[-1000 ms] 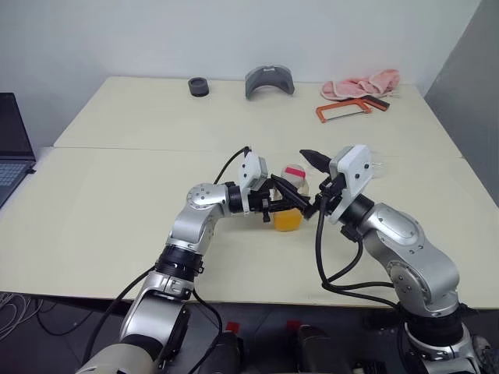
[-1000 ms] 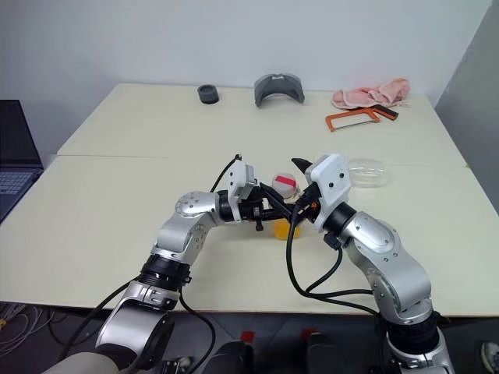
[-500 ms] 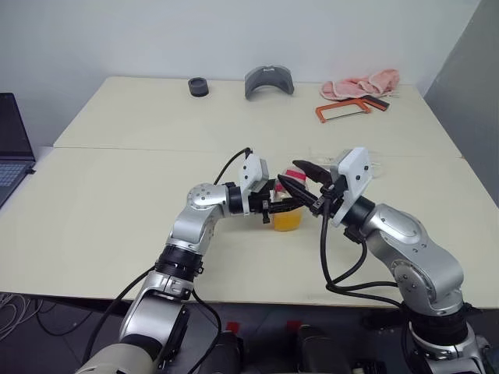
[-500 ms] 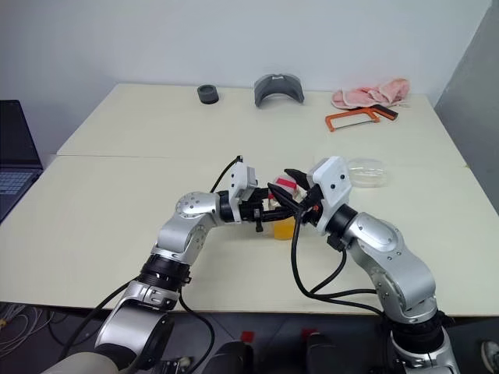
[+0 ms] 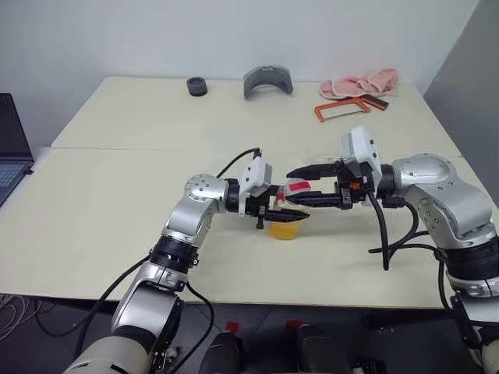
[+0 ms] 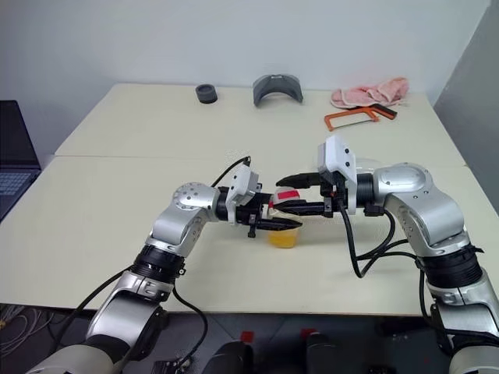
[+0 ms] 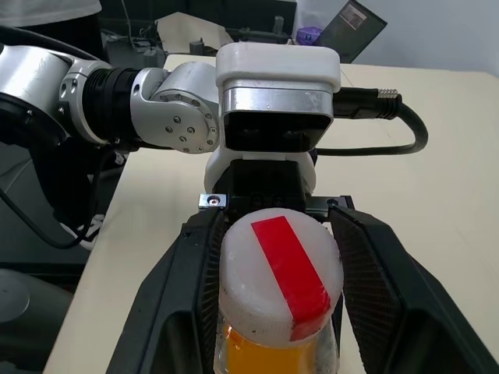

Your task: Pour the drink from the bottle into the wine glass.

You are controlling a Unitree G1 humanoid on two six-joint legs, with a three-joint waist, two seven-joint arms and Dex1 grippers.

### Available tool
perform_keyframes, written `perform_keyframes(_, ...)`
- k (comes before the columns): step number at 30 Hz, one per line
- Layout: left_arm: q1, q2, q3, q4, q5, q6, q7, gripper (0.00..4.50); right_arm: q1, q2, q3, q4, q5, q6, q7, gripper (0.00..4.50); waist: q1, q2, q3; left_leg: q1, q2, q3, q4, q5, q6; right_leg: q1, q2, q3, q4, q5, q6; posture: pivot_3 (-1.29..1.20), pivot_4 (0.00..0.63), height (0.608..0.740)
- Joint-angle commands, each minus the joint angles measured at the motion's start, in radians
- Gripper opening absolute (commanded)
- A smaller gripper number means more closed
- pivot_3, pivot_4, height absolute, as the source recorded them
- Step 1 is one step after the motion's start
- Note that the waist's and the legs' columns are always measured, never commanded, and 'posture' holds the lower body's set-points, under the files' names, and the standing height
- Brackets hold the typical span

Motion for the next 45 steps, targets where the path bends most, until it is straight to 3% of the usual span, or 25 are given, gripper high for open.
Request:
perform_keyframes(1, -0.004, -0.006, 0.06, -0.037, -0.032, -0.008, 0.061, 1.76, 0.055, 0.002, -0.111, -0.047, 0.024, 0.032, -0.101, 2.84, 0.004, 0.0, 0.0, 0.0, 0.0, -0.001, 0.001, 0.0, 0.0, 0.0, -0.001, 0.0, 0.0, 0.0, 0.0, 0.0, 0.15, 0.74)
perform_keyframes(5, 0.003, -0.027, 0.081, -0.026, -0.026, -0.017, 0.128, 1.76, 0.151, 0.034, -0.236, -0.215, 0.092, 0.087, -0.258, 4.22, 0.006, 0.0, 0.0, -0.001, 0.0, -0.003, 0.001, 0.0, 0.0, 0.0, -0.002, 0.0, 0.0, 0.0, 0.0, 0.0, 0.15, 0.74)
perform_keyframes(9, 0.001, -0.044, 0.086, -0.005, -0.009, -0.046, 0.171, 1.76, 0.281, 0.129, -0.267, -0.422, 0.133, 0.152, -0.475, 4.23, 0.006, 0.0, 0.0, -0.001, 0.0, -0.006, 0.0, 0.0, 0.0, 0.0, -0.002, 0.0, 0.0, 0.0, 0.0, 0.0, 0.15, 0.74)
perform_keyframes(17, -0.036, -0.075, 0.069, 0.083, 0.033, -0.134, 0.206, 1.76, 0.366, 0.347, -0.052, -0.51, -0.165, 0.133, -0.872, 4.23, 0.001, 0.0, 0.0, 0.001, -0.002, -0.005, 0.001, 0.001, -0.001, 0.0, 0.001, 0.001, 0.002, 0.0, 0.0, 0.0, 0.15, 0.74)
perform_keyframes(26, -0.056, -0.087, 0.066, 0.129, 0.051, -0.17, 0.208, 1.76, 0.347, 0.456, 0.008, -0.466, -0.25, 0.116, -0.948, 4.23, 0.002, 0.0, 0.0, 0.001, -0.002, -0.005, 0.0, 0.002, -0.002, 0.0, 0.001, 0.001, 0.001, 0.0, 0.0, 0.0, 0.15, 0.74)
perform_keyframes(34, -0.051, -0.082, 0.071, 0.132, 0.052, -0.175, 0.207, 1.76, 0.352, 0.471, 0.005, -0.432, -0.273, 0.102, -0.936, 4.23, 0.002, 0.0, 0.0, 0.001, -0.002, -0.005, 0.0, 0.001, -0.001, 0.0, 0.001, 0.001, 0.001, 0.0, 0.0, 0.0, 0.15, 0.74)
perform_keyframes(37, -0.049, -0.081, 0.071, 0.13, 0.051, -0.173, 0.206, 1.76, 0.352, 0.474, 0.002, -0.42, -0.279, 0.095, -0.936, 3.62, 0.001, 0.0, 0.0, 0.001, -0.002, -0.005, 0.0, 0.001, -0.001, 0.0, 0.001, 0.001, 0.001, 0.0, 0.0, 0.0, 0.15, 0.74)
perform_keyframes(42, -0.043, -0.076, 0.069, 0.121, 0.048, -0.164, 0.198, 1.76, 0.358, 0.472, -0.014, -0.415, -0.273, 0.071, -0.912, 1.91, 0.001, 0.0, 0.0, 0.001, -0.002, -0.005, 0.0, 0.001, -0.001, 0.0, 0.001, 0.001, 0.001, 0.0, 0.0, 0.0, 0.15, 0.74)
perform_keyframes(45, -0.04, -0.07, 0.065, 0.111, 0.04, -0.146, 0.18, 1.76, 0.354, 0.453, -0.003, -0.408, -0.263, 0.04, -0.861, 1.91, 0.001, 0.0, 0.0, 0.001, -0.002, -0.005, 0.0, 0.001, -0.001, 0.0, 0.001, 0.001, 0.001, 0.0, 0.0, 0.0, 0.15, 0.74)
